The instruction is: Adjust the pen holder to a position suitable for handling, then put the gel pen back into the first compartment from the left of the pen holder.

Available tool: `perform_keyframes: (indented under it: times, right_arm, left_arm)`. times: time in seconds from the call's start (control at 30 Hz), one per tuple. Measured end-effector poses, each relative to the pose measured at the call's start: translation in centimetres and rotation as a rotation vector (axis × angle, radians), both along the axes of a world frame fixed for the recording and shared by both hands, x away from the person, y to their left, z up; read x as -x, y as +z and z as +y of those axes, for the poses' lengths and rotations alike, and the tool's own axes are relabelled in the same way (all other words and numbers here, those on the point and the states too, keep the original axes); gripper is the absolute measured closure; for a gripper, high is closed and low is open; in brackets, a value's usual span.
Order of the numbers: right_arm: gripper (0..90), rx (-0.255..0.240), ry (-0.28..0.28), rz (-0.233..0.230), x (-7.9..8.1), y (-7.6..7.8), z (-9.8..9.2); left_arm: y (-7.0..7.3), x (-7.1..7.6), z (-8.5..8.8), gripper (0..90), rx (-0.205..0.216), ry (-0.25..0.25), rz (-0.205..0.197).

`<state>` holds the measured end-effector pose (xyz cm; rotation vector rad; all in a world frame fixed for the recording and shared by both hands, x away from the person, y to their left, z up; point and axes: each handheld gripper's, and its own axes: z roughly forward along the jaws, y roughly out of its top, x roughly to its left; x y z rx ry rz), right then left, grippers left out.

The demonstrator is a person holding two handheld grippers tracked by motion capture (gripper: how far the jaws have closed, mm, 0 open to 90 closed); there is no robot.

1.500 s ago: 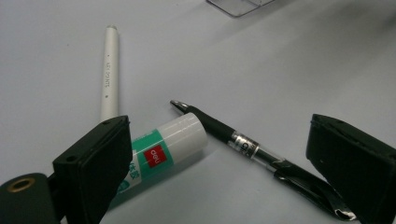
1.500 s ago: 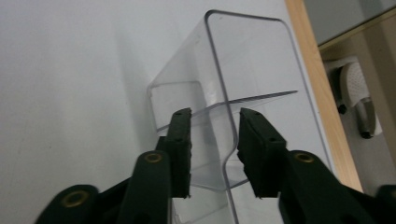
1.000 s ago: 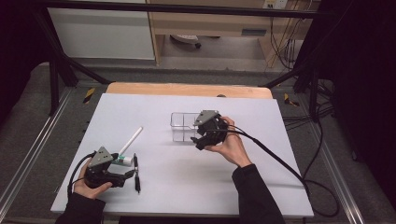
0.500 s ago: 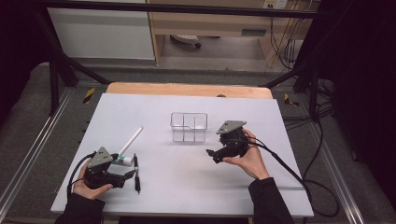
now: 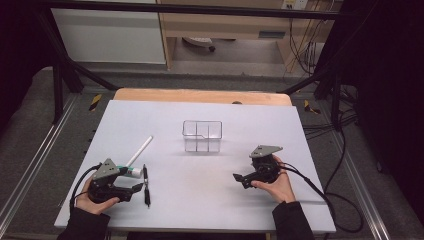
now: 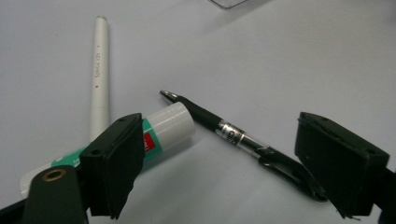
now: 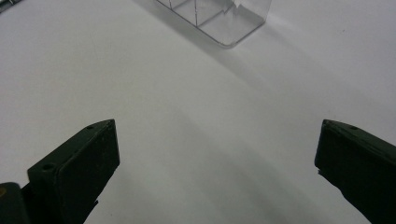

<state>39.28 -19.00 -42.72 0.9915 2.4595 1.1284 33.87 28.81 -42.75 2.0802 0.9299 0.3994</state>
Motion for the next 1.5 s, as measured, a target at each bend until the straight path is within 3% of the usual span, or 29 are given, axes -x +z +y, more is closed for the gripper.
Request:
perform_keyframes:
  times: [0.17,0.5,0.6,0.7,0.87,1.0,1.23,1.5]
  right_arm:
    - [0.4,-0.051,-0.020,0.011,0.7,-0.9,-1.1]
    - [0.4,-0.099,-0.056,0.029,1.8,-1.8,-3.1]
    - [0.4,-0.087,-0.063,0.023,2.0,-1.7,-3.3]
    - [0.4,-0.087,-0.063,0.023,2.0,-1.7,-3.3]
    - [0.3,-0.068,-0.068,0.025,2.1,-1.9,-3.3]
    - [0.4,-0.070,-0.058,0.028,2.2,-1.9,-3.3]
    - [0.4,-0.067,-0.055,0.022,2.2,-1.9,-3.3]
    - [0.4,-0.062,-0.054,0.024,2.3,-1.9,-3.3]
  left_arm:
    - [0.1,0.2,-0.2,29.1,-0.012,-0.009,0.010]
    - [-0.1,0.3,-0.7,51.3,-0.032,-0.021,0.046]
    - [-0.2,0.4,-0.8,62.8,-0.034,-0.021,0.054]
    - [-0.2,0.4,-0.9,66.3,-0.036,-0.022,0.060]
    - [-0.4,0.4,-1.0,79.7,-0.044,-0.033,0.076]
    - [-0.8,0.4,-1.4,87.9,-0.062,-0.046,0.107]
    - [-1.1,0.3,-1.9,89.3,-0.081,-0.062,0.128]
    - [-1.3,0.2,-2.4,89.4,-0.079,-0.054,0.125]
